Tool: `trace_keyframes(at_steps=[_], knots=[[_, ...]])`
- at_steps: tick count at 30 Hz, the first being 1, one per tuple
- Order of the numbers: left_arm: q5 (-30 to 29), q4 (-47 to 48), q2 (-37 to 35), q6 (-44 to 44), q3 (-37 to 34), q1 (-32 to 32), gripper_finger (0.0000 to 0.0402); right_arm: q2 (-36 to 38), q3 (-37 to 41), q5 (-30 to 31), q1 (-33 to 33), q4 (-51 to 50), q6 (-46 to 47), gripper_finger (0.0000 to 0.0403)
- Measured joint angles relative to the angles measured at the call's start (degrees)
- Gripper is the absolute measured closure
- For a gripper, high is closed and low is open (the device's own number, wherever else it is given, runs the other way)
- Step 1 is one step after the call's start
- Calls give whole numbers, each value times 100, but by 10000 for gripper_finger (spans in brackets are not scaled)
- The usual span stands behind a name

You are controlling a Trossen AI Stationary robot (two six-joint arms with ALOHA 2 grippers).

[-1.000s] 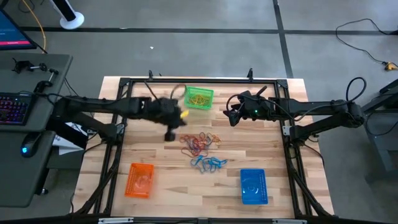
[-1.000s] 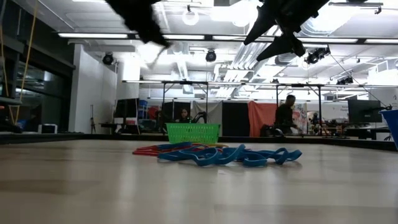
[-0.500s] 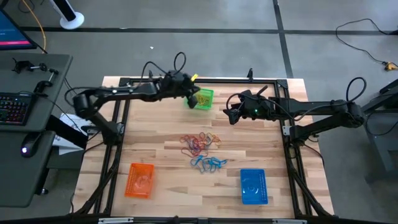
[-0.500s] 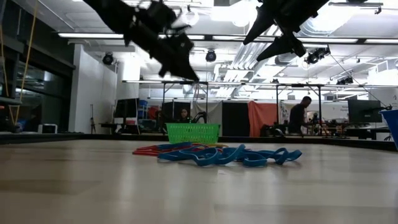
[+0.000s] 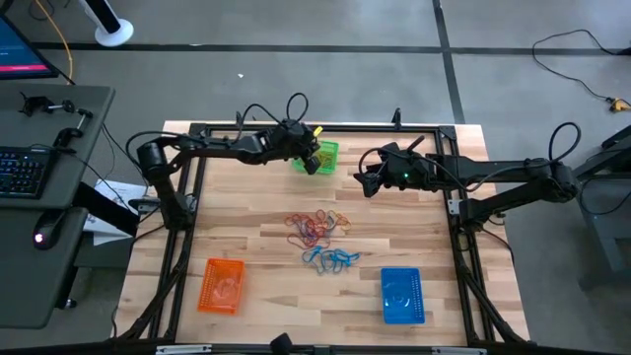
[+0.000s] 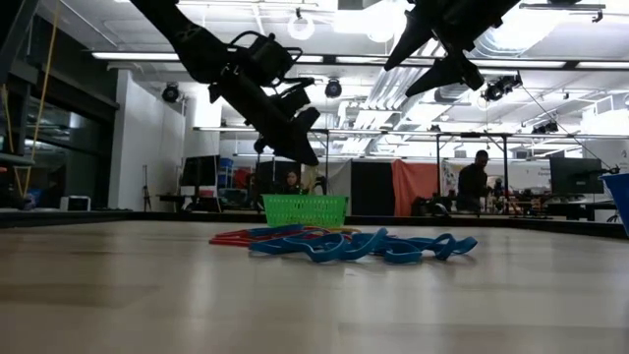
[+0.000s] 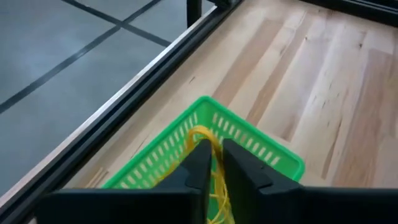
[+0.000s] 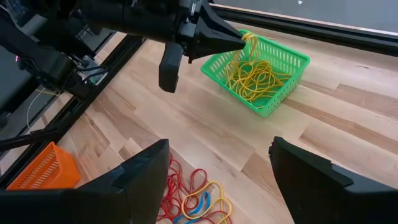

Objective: Sort rubber bands into baskets
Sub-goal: Put the yellow rubber band into the green bin

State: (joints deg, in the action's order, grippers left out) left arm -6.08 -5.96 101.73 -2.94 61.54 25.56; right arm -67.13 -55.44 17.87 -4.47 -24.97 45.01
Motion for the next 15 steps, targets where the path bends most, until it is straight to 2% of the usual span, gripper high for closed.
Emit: trace_keyframes(at_steps=[10, 15], knots=[[5, -39, -26, -30, 7, 17, 250, 0, 0, 39, 0, 0, 2, 137], [175, 1029, -504, -602, 11, -100, 220, 0, 1, 16, 0, 0, 0, 137]])
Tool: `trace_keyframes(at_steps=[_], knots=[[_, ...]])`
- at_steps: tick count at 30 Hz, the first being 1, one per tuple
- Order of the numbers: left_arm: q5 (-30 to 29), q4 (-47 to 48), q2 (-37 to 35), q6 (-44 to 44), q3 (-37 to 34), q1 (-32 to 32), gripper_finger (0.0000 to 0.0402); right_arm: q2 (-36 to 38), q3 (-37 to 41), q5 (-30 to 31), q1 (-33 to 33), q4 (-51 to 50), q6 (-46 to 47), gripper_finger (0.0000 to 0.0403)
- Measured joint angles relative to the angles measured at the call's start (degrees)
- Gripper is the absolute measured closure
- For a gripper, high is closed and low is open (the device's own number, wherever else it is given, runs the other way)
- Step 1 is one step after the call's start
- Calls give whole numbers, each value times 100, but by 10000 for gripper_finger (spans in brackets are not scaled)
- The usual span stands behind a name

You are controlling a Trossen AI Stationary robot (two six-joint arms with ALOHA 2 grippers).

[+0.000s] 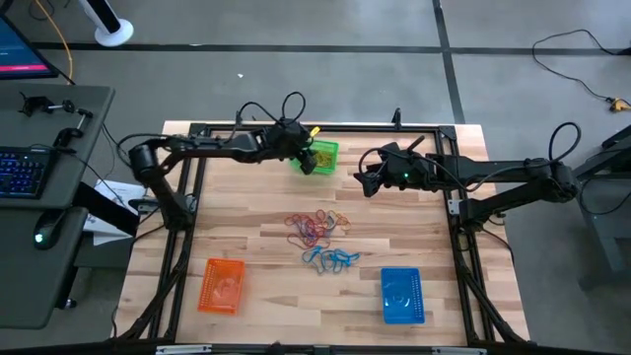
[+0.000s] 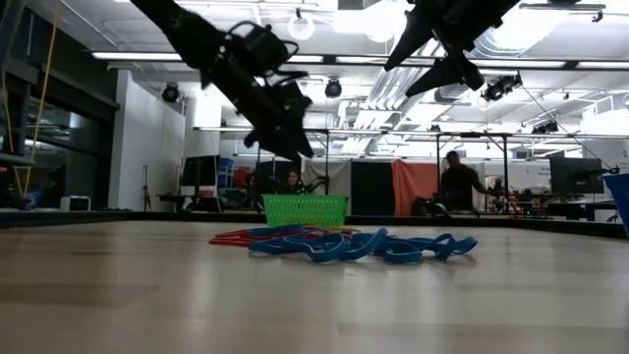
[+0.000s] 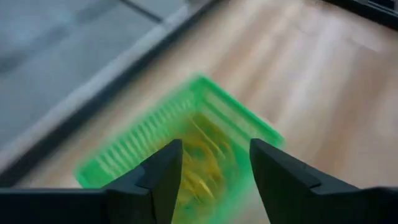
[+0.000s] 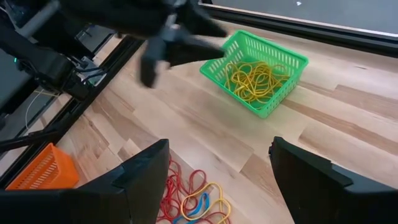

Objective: Sort rubber bands into baskets
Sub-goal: Put the yellow rubber band into the green bin

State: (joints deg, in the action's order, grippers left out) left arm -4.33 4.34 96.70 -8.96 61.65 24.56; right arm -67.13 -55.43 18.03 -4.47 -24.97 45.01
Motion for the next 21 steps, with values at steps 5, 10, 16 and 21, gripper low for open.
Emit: trace_keyframes(at_steps=[5, 10, 16, 21], knots=[[1283, 1033, -742, -421, -178, -322, 218, -163, -1, -117, 0, 0, -47, 137], [1497, 455, -1624, -853, -968, -1102, 220, -624, -1, -836, -43, 175, -403, 137], [922, -774, -2483, -2343, -2213, -2040, 254, -1493, -1, -1790, 36, 319, -1197, 137], [518, -1098, -3084, -3245, -2680, -2515, 269, -2219, -1, -1749, 196, 327, -2178, 137]])
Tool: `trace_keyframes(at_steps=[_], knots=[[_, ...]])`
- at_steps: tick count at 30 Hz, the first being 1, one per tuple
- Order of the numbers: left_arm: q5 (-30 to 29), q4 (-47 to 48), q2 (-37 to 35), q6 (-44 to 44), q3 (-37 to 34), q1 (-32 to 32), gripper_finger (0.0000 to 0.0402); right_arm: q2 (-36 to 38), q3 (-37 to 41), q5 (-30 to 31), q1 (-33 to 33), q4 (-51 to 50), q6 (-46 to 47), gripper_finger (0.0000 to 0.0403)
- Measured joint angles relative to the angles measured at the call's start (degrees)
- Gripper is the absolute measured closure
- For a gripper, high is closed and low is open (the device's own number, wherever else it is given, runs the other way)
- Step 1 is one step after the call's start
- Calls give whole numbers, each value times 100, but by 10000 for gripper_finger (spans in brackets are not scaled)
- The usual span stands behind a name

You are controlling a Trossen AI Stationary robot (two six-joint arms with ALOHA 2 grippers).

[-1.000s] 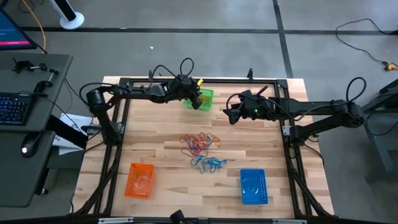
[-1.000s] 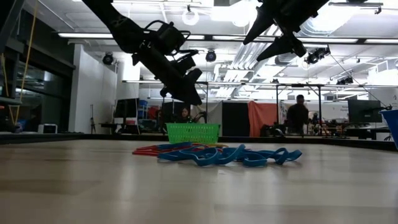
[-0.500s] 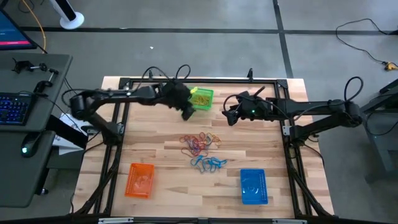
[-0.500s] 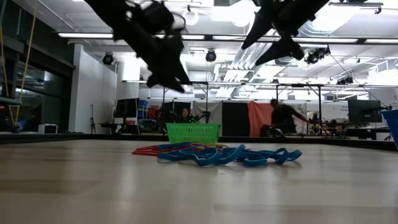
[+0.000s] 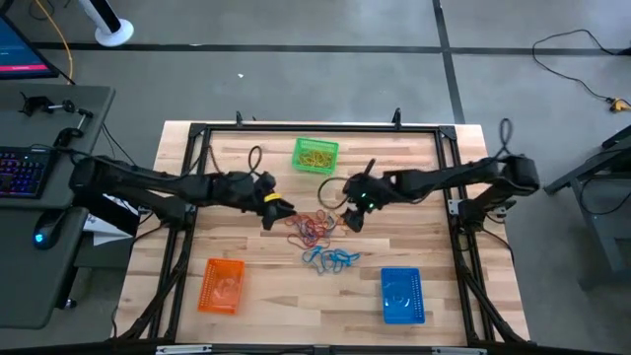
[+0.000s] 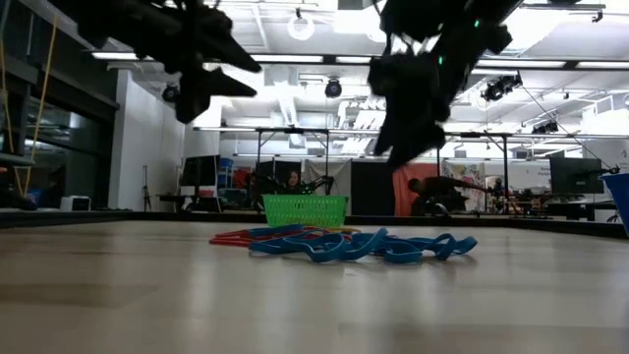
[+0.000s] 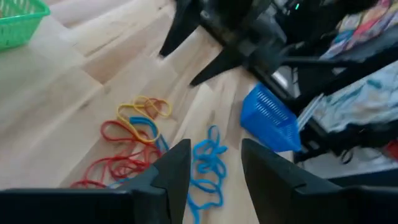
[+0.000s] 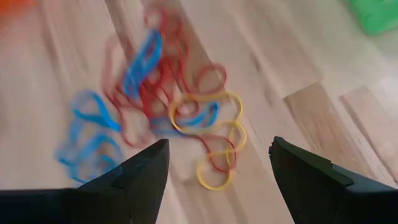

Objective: Sort rubber bands into baskets
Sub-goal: Put the yellow rubber band into the green bin

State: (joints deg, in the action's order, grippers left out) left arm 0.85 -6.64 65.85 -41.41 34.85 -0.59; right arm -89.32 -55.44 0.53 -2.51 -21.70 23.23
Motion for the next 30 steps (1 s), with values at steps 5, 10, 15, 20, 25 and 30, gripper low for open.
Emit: trace_keyframes(at_steps=[5, 10, 15, 20, 25, 30], knots=[[-495, 27, -362, -101, -22, -134, 270, -708, 0, 277, 19, 76, -760, 137], [-764, 31, -548, -105, -22, -132, 270, -1146, 0, 313, -14, 523, -1026, 137], [-764, 45, -565, -124, -22, -141, 270, -1279, 0, 315, -12, 773, -929, 137], [-764, 59, -563, -153, -22, -139, 270, -1274, 0, 372, -12, 885, -872, 141], [-766, 60, -563, -153, -22, -139, 270, -1274, 0, 663, -19, 986, -842, 185], [-766, 60, -563, -153, -22, -139, 270, -1274, 0, 670, -74, 960, -835, 233]])
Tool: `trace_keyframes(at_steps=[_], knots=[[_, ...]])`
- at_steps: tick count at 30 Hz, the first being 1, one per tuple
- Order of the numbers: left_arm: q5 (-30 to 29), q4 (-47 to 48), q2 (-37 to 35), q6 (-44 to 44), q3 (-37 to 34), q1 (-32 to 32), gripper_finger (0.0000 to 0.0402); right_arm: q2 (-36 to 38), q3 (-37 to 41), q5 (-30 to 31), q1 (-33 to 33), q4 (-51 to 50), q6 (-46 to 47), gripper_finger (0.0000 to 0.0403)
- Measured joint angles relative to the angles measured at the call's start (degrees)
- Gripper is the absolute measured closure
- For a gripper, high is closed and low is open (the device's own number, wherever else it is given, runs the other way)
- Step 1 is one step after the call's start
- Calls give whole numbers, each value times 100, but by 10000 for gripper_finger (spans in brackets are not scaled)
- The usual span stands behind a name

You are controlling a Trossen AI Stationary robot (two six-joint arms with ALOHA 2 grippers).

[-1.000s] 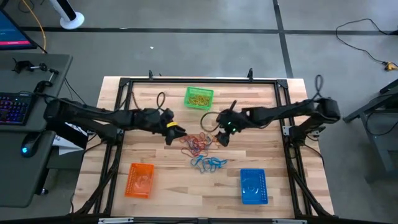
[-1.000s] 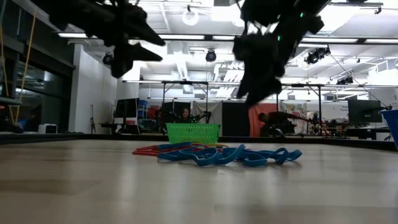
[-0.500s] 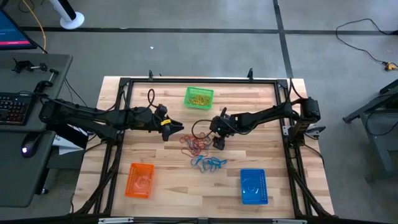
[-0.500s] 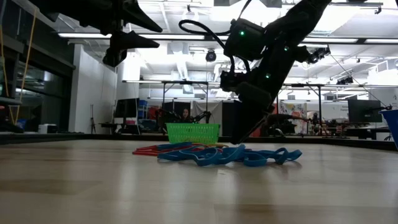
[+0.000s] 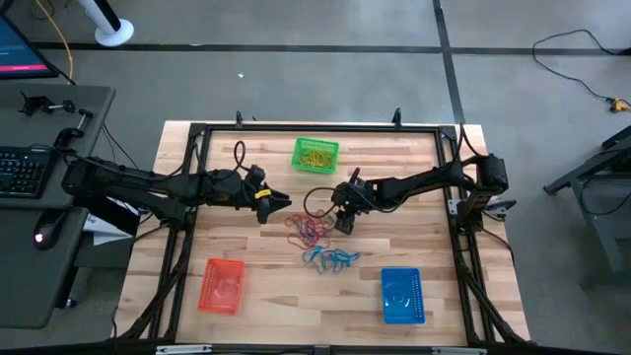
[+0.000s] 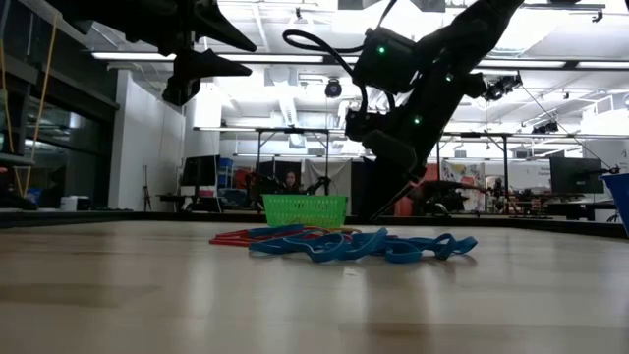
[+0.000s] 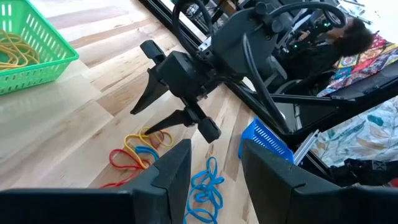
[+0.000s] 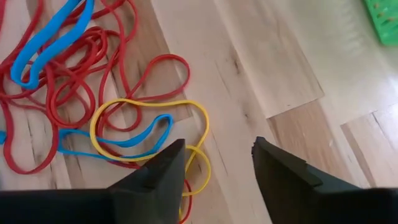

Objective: Sort rubber bands into baskets
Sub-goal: Put the yellow rubber band into the green bin

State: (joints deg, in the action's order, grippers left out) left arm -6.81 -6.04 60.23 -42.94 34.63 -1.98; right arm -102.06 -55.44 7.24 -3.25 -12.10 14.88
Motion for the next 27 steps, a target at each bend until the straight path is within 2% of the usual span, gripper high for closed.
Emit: trace_keyframes(at_steps=[4, 19, 27], knots=[[0, 15, 0, 0, 0, 0, 270, 0, 0, -96, -16, 0, -183, 250], [-5, 126, 2, 1, 4, 2, 270, -302, -3, -335, -15, 77, -553, 255], [-7, 264, 2, -98, 7, 0, 270, -420, -22, -363, -13, 111, -471, 299]])
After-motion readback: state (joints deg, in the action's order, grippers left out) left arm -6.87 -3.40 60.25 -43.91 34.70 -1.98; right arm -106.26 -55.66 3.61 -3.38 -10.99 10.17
